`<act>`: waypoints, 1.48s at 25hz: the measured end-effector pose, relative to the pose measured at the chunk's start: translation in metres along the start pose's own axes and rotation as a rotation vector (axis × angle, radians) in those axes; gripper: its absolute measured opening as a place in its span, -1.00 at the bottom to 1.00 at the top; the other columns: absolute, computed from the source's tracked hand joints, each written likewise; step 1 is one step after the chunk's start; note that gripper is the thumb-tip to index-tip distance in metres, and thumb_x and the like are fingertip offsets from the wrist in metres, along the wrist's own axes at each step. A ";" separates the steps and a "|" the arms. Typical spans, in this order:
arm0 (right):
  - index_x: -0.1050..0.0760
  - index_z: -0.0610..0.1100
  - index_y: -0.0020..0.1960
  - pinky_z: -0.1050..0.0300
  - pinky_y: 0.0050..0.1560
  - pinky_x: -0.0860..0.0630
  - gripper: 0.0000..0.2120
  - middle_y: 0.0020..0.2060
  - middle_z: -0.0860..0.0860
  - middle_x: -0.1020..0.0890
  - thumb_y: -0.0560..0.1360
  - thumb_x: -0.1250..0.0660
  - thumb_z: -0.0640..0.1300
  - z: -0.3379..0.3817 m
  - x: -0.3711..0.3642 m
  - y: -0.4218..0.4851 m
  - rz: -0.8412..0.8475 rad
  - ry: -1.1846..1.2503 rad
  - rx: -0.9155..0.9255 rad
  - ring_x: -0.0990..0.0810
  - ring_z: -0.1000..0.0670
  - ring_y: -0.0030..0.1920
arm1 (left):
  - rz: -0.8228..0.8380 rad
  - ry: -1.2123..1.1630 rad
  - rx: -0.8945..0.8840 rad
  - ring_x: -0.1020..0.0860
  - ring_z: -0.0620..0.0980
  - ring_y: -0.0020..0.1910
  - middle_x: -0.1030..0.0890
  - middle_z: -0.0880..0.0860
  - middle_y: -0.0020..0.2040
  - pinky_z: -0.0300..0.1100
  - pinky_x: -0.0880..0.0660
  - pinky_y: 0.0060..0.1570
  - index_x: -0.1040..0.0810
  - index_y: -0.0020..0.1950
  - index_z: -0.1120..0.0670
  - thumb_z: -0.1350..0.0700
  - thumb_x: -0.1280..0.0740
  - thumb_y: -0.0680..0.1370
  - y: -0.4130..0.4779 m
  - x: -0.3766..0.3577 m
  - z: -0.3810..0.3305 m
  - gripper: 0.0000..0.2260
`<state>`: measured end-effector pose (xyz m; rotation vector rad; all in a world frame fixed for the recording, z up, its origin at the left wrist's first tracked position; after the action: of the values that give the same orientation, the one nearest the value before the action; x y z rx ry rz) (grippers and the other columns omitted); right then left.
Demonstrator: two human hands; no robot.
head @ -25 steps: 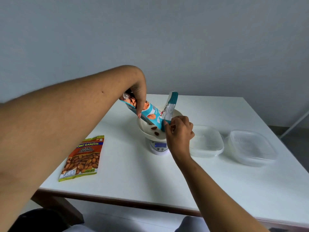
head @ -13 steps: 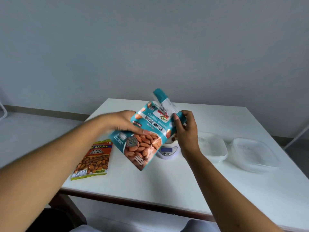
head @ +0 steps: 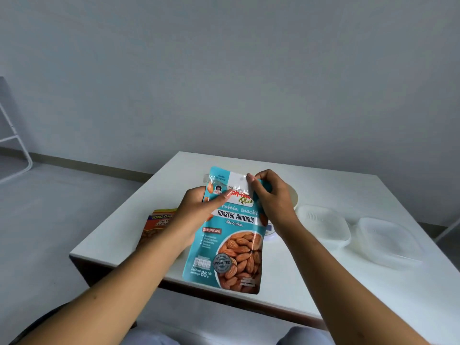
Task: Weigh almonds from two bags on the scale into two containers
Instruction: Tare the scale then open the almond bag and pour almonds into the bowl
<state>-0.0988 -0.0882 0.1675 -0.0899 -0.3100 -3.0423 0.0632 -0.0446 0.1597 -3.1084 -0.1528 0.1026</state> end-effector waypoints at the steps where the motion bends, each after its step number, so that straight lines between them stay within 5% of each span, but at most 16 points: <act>1: -0.36 -0.12 -0.11 0.26 -0.37 -0.61 -0.80 -0.14 0.01 -0.65 0.53 -0.30 -0.02 0.002 -0.004 -0.002 0.011 -0.012 0.015 -0.72 0.10 -0.21 | -0.016 -0.027 -0.009 -0.70 0.03 -0.27 -0.73 0.14 -0.14 -0.19 -0.62 -0.34 -0.61 -0.07 0.16 0.12 -0.41 0.50 -0.002 0.003 -0.002 -0.89; 8: -0.38 -0.03 0.13 0.04 -0.21 -0.69 -0.70 0.01 -0.04 -0.64 0.47 -0.39 -0.03 0.000 -0.018 -0.017 -0.015 0.093 -0.070 -0.73 -0.04 -0.14 | -0.210 -0.121 -0.074 -0.68 0.08 -0.24 -0.72 0.14 -0.15 -0.12 -0.60 -0.27 -0.60 -0.10 0.17 0.05 -0.40 0.51 -0.006 0.022 -0.002 -0.82; 15: -0.50 -0.23 0.01 -0.17 -0.06 -0.66 -0.69 -0.08 -0.13 -0.72 0.48 -0.38 0.02 -0.004 -0.028 -0.031 -0.017 0.180 -0.057 -0.73 -0.14 -0.15 | -0.263 -0.199 -0.114 -0.67 0.18 -0.14 -0.71 0.17 -0.08 0.09 -0.57 -0.06 -0.61 -0.10 0.13 -0.01 -0.39 0.51 -0.012 0.029 -0.001 -0.80; 23: -0.48 -0.27 -0.01 -0.18 -0.11 -0.66 -0.66 -0.09 -0.09 -0.72 0.47 -0.39 0.02 0.000 -0.031 -0.030 -0.068 0.102 -0.008 -0.74 -0.09 -0.18 | -0.505 -0.143 -0.356 -0.70 -0.03 -0.18 -0.64 0.06 0.02 -0.17 -0.60 -0.33 -0.24 -0.03 -0.05 0.00 -0.34 0.55 -0.019 0.042 -0.002 -0.75; 26: -0.47 -0.30 -0.01 -0.16 -0.13 -0.67 -0.65 -0.10 -0.08 -0.72 0.47 -0.39 0.01 0.001 -0.032 -0.031 -0.063 0.094 0.016 -0.74 -0.08 -0.18 | -0.535 -0.040 -0.393 -0.69 -0.06 -0.18 -0.61 0.04 0.02 -0.24 -0.58 -0.37 -0.35 0.02 0.05 -0.01 -0.30 0.57 -0.019 0.043 -0.002 -0.81; 29: -0.48 -0.29 -0.01 -0.06 -0.19 -0.68 -0.65 -0.11 -0.06 -0.72 0.47 -0.38 0.01 -0.003 -0.033 -0.030 -0.052 0.086 0.004 -0.74 -0.06 -0.20 | -0.489 0.070 -0.379 -0.68 0.00 -0.18 -0.66 0.07 -0.07 -0.11 -0.60 -0.31 -0.47 -0.05 0.18 -0.02 -0.27 0.59 -0.013 0.047 0.001 -0.75; 33: -0.49 -0.18 0.00 0.05 -0.21 -0.69 -0.74 -0.09 -0.09 -0.72 0.49 -0.35 0.01 -0.027 -0.048 -0.038 0.104 0.107 -0.102 -0.74 -0.07 -0.17 | -0.545 0.130 -0.332 -0.64 -0.01 -0.32 -0.67 0.11 -0.18 -0.11 -0.56 -0.35 -0.47 -0.16 0.21 -0.01 -0.27 0.59 -0.010 0.069 0.016 -0.70; 37: -0.41 -0.09 0.19 0.04 -0.08 -0.67 -0.67 0.01 -0.07 -0.69 0.48 -0.38 -0.04 -0.071 -0.067 -0.069 0.328 0.040 -0.186 -0.72 -0.03 -0.07 | -0.718 0.028 -0.095 -0.63 0.07 -0.31 -0.67 0.18 -0.17 0.01 -0.58 -0.22 -0.49 -0.25 0.11 -0.02 -0.29 0.59 -0.001 0.107 0.065 -0.72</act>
<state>-0.0420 -0.0306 0.0802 -0.0822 -0.0058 -2.7339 0.1646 -0.0310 0.0884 -2.9205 -1.2669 0.0322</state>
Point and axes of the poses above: each hand's wrist, its own y-axis towards the middle knuckle, its own x-axis out of the back of the hand, z = x × y, the point moved 6 cm from there along y, towards the middle knuckle
